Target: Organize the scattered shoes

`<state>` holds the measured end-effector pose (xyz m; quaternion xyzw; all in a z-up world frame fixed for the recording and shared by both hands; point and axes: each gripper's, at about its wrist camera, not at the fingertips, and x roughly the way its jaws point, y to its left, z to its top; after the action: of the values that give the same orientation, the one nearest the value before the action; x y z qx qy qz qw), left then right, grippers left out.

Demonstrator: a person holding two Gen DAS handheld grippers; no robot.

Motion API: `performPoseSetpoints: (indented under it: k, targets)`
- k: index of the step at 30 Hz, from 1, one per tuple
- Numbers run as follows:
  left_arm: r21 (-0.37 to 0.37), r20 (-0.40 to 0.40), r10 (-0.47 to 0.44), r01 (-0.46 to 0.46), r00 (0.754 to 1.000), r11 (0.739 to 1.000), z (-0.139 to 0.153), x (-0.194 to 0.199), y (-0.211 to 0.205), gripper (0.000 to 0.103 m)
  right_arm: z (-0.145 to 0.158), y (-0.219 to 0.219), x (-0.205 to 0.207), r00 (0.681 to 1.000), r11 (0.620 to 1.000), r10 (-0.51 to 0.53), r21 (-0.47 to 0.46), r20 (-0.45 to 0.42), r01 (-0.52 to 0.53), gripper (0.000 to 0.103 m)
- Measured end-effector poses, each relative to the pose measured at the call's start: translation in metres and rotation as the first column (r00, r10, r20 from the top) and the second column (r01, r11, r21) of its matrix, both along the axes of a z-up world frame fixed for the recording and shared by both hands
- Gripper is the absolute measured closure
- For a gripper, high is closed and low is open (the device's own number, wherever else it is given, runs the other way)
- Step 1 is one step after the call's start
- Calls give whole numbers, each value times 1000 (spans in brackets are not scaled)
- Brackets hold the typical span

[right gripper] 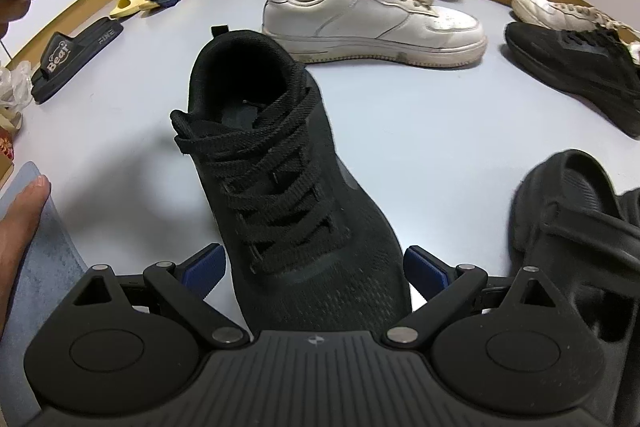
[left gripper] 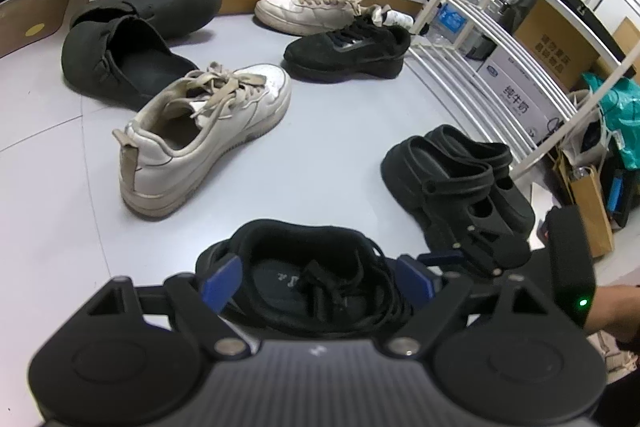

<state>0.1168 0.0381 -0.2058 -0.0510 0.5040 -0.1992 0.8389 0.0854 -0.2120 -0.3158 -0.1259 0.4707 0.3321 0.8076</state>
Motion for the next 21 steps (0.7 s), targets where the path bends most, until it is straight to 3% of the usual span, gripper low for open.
performPoseSetpoints:
  k: [6,19,21]
  targets:
    - [17,9,26,-26,1000,1000,-1,2,1,17,-1,1,6,999,999,-14,-46,-32,13,10]
    - [21,0,22,-22,1000,1000,-3,1,1,17,1,-37,8,967,970,-235,-86,-101,226,11]
    - [21,0,19,-19,1000,1000,-4,1,1,17,6,-38,9,977,979,-194,-77,-93,187,11]
